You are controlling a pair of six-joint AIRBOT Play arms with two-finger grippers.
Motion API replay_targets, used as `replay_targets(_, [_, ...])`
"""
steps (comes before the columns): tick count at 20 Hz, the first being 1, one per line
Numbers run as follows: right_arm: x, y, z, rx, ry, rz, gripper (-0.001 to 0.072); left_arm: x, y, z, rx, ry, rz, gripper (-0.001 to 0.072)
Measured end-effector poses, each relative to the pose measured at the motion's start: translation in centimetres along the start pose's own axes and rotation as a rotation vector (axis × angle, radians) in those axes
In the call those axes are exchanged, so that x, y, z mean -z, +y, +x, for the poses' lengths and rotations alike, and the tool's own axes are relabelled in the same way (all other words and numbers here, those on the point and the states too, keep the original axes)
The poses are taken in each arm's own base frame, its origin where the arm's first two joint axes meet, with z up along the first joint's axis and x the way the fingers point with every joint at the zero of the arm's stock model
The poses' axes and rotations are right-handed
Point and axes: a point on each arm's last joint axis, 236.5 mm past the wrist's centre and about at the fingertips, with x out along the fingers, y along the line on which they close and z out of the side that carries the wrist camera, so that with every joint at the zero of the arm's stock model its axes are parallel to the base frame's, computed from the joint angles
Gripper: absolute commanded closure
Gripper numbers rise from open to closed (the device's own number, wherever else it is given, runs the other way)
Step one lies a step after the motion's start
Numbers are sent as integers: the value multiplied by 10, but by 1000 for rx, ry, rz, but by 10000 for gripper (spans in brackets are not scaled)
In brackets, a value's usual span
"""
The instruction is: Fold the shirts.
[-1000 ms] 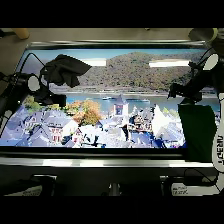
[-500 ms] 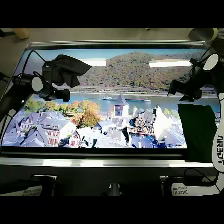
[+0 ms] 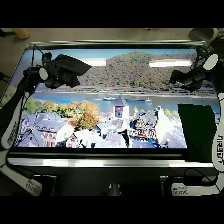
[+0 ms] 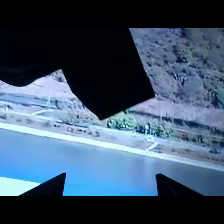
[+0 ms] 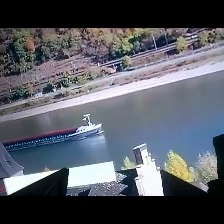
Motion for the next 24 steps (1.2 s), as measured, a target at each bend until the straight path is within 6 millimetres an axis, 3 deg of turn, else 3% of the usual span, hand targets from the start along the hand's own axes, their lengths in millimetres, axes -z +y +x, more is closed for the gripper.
replay_targets(2, [-5, 1, 0, -4, -19, -1, 92, -9, 15, 30, 35, 46, -114, 29])
replay_targets(5, [-7, 3, 0, -14, -30, 3, 118, -8, 8, 64, 140, 86, -245, 62])
replay_targets(7, [-8, 6, 0, -24, -33, 7, 127, -10, 5, 79, 175, 76, -288, 238])
replay_targets(9, [-9, 8, 0, -32, -37, 10, 189, -20, -3, 86, 209, 30, -315, 481])
replay_targets(10, [-9, 8, 0, -36, -36, 12, 184, -25, -6, 89, 221, 10, -335, 651])
replay_targets(12, [-7, 11, -1, -46, -31, 15, 181, -34, -9, 89, 245, -22, -381, 681])
replay_targets(14, [-6, 12, -2, -50, -25, 15, 183, -51, -24, 72, 306, -67, -388, 682])
replay_targets(15, [-5, 12, -2, -51, -21, 14, 183, -61, -35, 56, 340, -99, -357, 681])
replay_targets(17, [-6, 14, -6, -55, -28, 3, 185, -90, -65, -2, 407, -199, -239, 681])
replay_targets(18, [-7, 15, -12, -57, -37, -8, 185, -104, -86, -43, 441, -263, -154, 682])
replay_targets(20, [-12, 17, -31, -57, -77, -28, 184, -109, -138, -135, 519, -361, 36, 682])
replay_targets(22, [-21, 17, -64, -42, -153, -57, 184, -90, -191, -220, 569, -437, 233, 681])
replay_targets(24, [-25, 15, -107, -11, -234, -89, 184, -41, -239, -272, 602, -436, 420, 681])
